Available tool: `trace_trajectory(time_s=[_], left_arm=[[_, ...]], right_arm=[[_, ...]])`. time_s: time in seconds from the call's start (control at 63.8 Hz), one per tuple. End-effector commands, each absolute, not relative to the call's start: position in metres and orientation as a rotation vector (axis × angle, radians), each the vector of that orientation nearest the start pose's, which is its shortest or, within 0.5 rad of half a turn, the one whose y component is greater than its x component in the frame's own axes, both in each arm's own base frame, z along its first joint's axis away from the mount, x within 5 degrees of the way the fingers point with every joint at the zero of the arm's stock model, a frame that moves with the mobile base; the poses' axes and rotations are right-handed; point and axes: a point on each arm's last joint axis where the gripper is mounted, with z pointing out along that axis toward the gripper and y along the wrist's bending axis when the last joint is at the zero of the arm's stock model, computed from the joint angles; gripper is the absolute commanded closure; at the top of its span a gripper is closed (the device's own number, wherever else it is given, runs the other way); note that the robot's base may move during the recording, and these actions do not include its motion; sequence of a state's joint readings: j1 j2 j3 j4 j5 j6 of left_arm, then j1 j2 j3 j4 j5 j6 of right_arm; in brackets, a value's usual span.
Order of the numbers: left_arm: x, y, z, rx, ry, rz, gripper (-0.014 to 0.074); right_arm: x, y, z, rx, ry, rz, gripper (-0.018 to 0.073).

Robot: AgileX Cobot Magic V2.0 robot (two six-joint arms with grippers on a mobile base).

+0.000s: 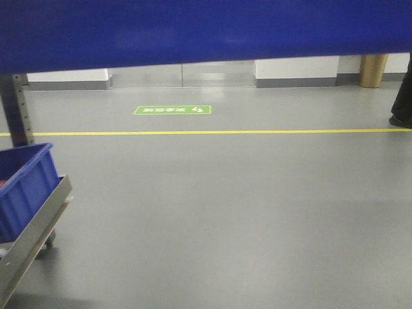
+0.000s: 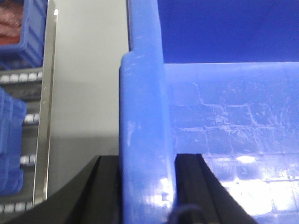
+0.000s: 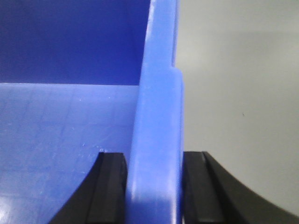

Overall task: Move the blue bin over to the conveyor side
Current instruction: 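Hold the bin with both grippers while the base drives to the conveyor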

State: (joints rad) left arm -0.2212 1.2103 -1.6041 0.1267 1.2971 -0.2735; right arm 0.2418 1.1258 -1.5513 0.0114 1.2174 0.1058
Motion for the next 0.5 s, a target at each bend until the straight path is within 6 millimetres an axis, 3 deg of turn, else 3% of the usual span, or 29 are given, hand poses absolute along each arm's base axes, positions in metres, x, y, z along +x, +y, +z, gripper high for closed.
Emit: trace_trajectory(time_s=[0.0,0.486], left_arm=[[0.2045,-0.0340,0.4839,-0.065,2.265,-0.074,0.0615],[0.2045,-0.0340,0.4839,-0.065,2.265,-0.074,0.0615]], right_arm=[[0.1816,0.0442,0.4931,-0.162,2.137,0.192,0.0648],[0.1816,0.0442,0.4931,-0.162,2.137,0.192,0.0648]])
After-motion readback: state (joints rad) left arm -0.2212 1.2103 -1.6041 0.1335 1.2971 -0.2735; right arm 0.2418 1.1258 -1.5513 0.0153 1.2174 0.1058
